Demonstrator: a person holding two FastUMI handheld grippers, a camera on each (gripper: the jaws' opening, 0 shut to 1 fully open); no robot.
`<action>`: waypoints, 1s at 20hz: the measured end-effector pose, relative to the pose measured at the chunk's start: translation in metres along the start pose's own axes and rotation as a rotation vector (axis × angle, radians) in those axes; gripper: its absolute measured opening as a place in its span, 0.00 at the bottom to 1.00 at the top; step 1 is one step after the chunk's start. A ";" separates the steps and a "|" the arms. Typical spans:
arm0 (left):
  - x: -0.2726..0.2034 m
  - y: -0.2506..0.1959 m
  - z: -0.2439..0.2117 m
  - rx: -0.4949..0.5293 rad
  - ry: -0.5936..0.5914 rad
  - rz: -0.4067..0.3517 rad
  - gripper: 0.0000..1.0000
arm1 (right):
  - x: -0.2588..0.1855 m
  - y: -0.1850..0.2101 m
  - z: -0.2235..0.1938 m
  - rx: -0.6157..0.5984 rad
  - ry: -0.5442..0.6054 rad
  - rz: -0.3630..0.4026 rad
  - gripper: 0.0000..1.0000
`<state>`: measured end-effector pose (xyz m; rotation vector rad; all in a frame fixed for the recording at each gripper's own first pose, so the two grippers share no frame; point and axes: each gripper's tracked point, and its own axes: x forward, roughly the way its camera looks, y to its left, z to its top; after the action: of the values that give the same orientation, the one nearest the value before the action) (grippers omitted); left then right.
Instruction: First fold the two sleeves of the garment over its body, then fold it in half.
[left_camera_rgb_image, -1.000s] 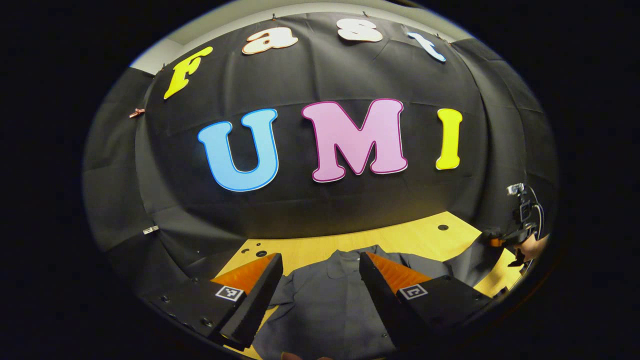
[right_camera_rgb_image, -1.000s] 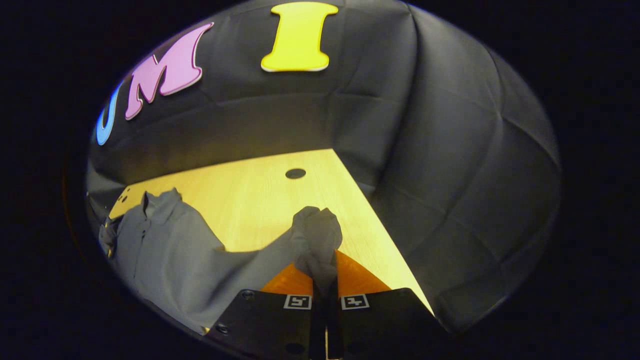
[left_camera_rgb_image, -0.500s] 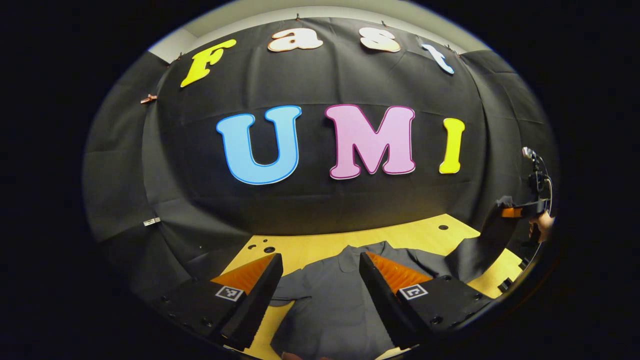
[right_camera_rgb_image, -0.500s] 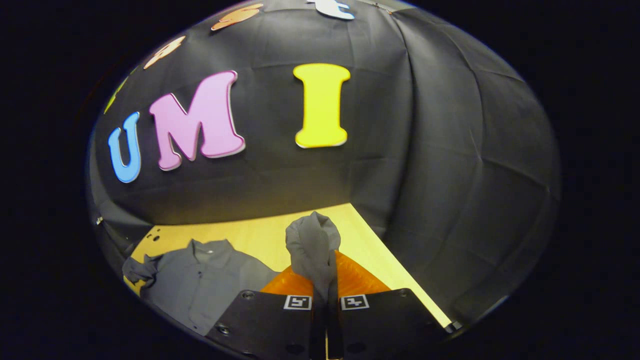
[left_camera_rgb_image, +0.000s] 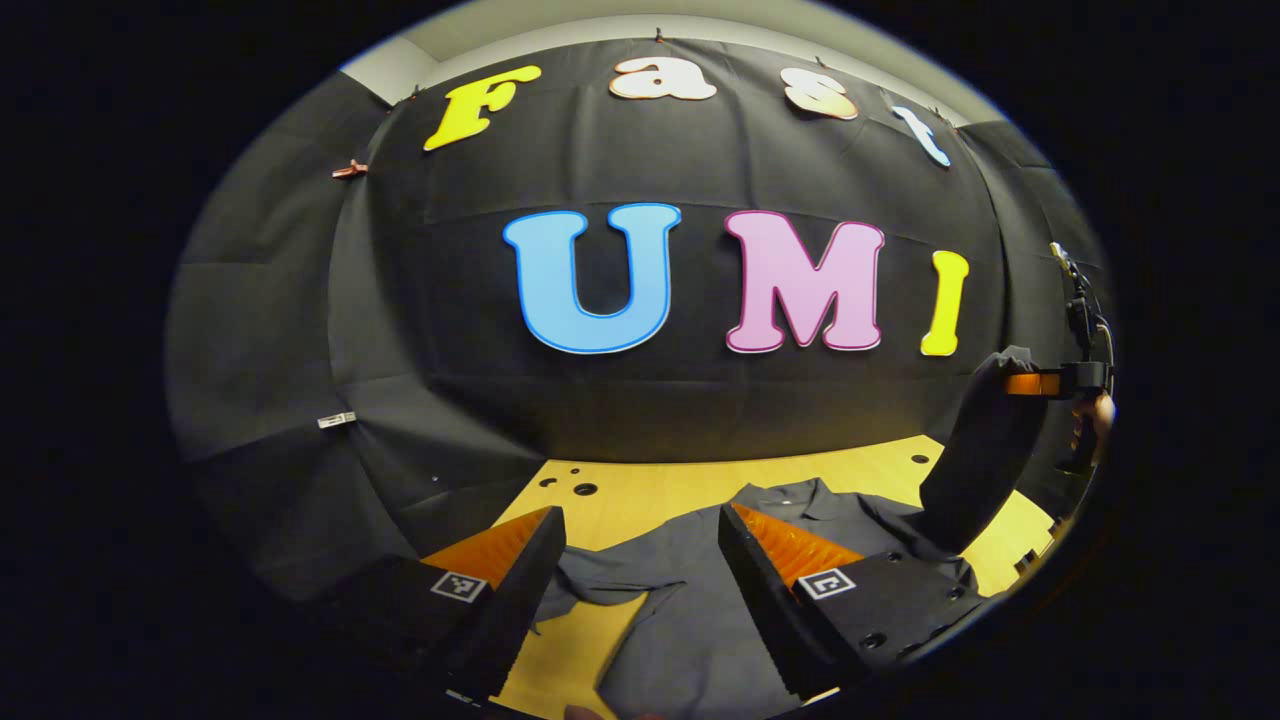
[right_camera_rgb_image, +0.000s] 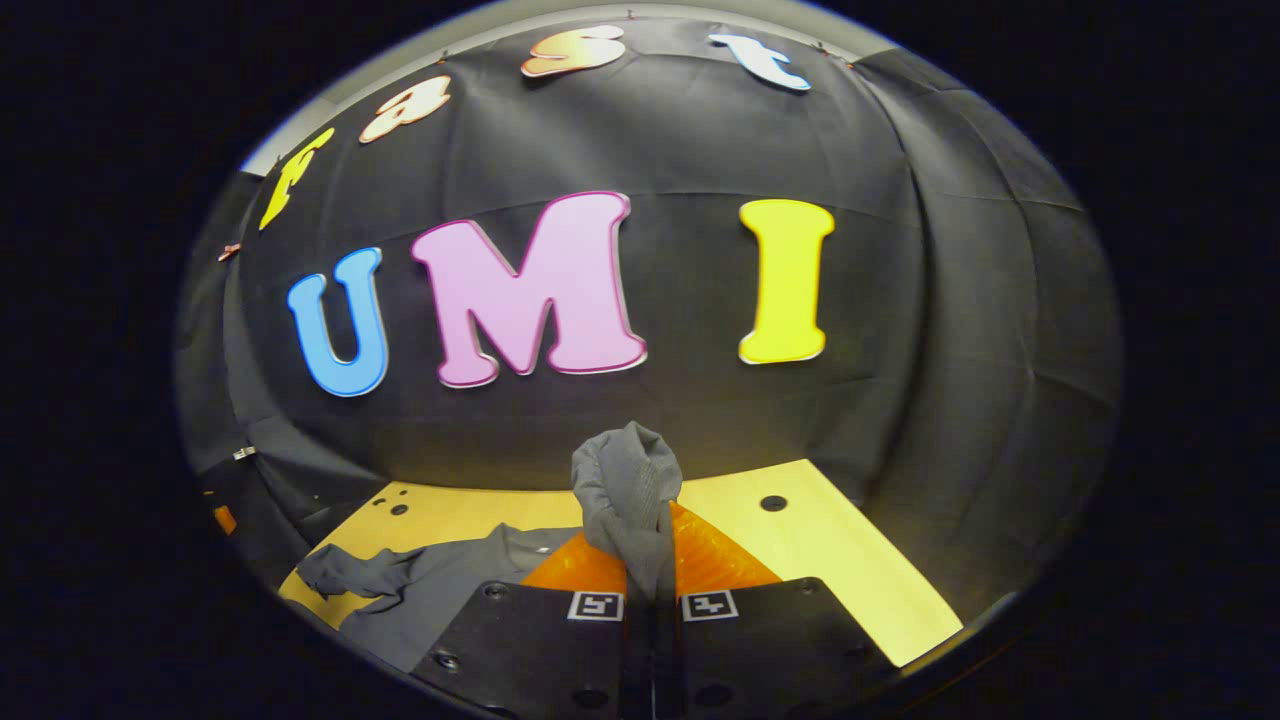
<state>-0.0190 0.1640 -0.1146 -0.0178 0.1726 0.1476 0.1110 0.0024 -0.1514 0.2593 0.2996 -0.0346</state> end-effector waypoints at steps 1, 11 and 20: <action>0.000 0.009 -0.002 -0.004 0.002 0.006 0.98 | 0.003 0.018 -0.005 -0.005 0.010 0.024 0.06; 0.014 0.110 -0.056 -0.112 0.063 0.102 0.97 | 0.031 0.152 -0.085 -0.089 0.139 0.156 0.06; 0.055 0.144 -0.119 -0.092 0.143 0.093 0.97 | 0.066 0.214 -0.189 -0.107 0.297 0.187 0.06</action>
<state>-0.0064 0.3105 -0.2425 -0.1118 0.3093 0.2468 0.1354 0.2580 -0.2924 0.1848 0.5696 0.2058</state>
